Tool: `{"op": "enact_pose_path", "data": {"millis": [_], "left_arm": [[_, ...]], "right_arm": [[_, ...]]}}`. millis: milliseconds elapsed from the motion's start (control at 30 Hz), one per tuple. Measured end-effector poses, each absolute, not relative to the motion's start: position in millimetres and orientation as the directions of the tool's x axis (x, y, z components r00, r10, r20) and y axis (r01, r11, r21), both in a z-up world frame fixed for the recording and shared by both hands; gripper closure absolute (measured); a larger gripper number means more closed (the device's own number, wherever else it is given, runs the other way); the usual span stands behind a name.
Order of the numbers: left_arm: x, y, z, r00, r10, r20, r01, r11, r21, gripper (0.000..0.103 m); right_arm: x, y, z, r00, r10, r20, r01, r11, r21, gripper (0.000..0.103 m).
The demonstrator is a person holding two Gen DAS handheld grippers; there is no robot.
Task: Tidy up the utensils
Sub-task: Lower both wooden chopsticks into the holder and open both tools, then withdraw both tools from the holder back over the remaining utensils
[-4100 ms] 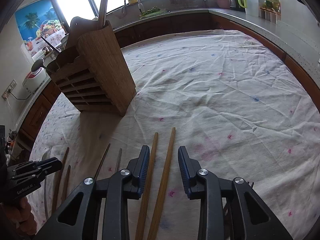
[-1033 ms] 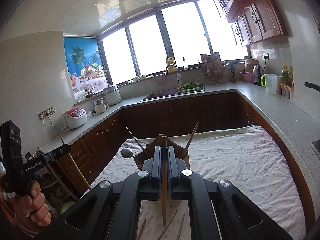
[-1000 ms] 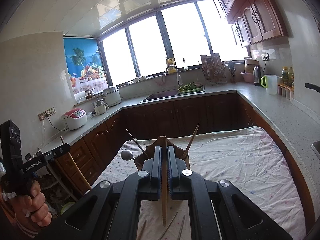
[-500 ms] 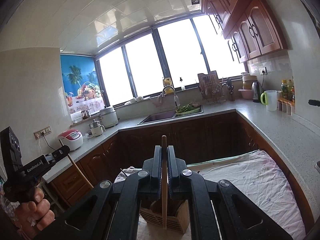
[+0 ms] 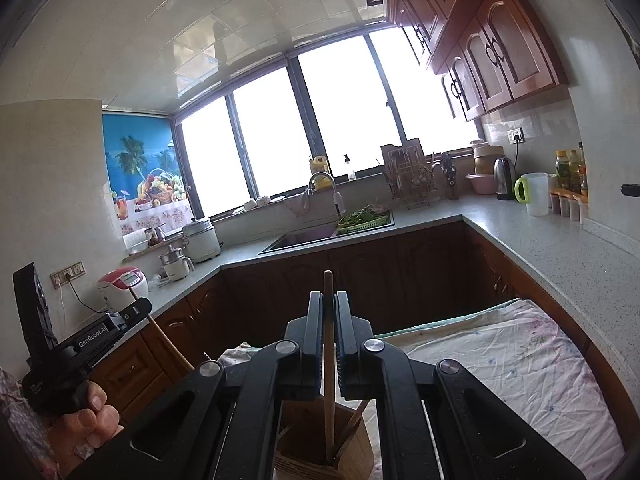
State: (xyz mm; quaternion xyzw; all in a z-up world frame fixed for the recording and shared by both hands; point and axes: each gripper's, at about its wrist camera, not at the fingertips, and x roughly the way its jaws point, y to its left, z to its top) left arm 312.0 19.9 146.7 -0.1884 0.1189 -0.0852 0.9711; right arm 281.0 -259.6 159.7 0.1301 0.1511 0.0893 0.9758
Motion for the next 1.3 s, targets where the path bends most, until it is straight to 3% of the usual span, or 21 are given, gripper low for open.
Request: {"op": "enact_pose_path", "data": {"millis": [567,1100,1167,1200,1300], "left_arm": [[328,-4,92,0.903,-0.245,-0.354,0.124,0.935,-0.332,0.098],[329,-6,97,0.894,-0.242,-0.378,0.121,0.940,-0.318,0.098],[327,-5,99,0.895,-0.252,-0.368,0.132,0.938,-0.322,0.096],[325,-5,100,0.897,-0.253,-0.363,0.135,0.938,-0.321,0.095],[319,-4,102,0.902,-0.250,-0.353,0.137,0.939,-0.317,0.076]], "right_arm": [[303,-266,100,0.886,0.228,-0.403,-0.081,0.933,0.350,0.097],[306,-269,99,0.877,0.241,-0.415,-0.085,0.930,0.358,0.093],[305,-269,99,0.877,0.240,-0.417,-0.085,0.930,0.357,0.089],[304,-270,99,0.878,0.242,-0.413,-0.086,0.929,0.361,0.083],[298,-274,103,0.882,0.256,-0.395,-0.096,0.920,0.381,0.047]]}}
